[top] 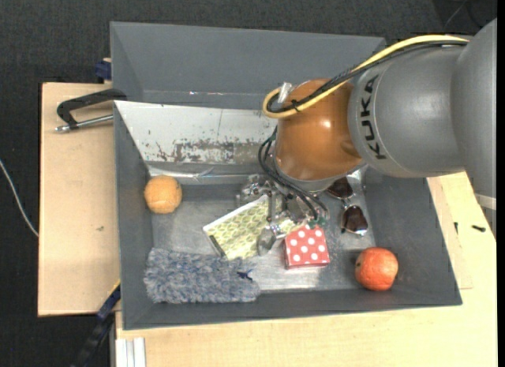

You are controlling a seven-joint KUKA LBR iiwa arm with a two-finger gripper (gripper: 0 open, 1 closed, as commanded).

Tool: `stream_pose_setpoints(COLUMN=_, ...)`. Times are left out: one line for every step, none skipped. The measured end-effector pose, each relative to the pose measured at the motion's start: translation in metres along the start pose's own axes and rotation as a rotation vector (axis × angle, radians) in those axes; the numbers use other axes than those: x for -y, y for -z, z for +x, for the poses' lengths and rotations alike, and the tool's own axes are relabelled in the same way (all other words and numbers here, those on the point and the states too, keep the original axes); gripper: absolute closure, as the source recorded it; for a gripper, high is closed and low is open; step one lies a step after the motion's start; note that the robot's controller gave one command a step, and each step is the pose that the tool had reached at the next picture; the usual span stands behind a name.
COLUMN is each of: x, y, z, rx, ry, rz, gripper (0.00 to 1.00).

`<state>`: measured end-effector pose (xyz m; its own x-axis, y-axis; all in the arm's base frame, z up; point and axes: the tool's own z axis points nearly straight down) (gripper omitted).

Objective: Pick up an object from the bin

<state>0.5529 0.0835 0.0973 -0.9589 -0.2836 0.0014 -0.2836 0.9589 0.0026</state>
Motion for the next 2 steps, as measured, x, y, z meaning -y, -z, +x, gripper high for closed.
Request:
stream_pose_setpoints(x=0.0263, y=-0.0167, z=-0.0153, rx=0.007, ry=0.398, rz=-0.002, gripper=0.0)
stream_pose_setpoints(x=0.0283, y=-0.0199, z=-0.0163, rx=0.0, ry=0.499, rz=0.0, gripper=1.0)
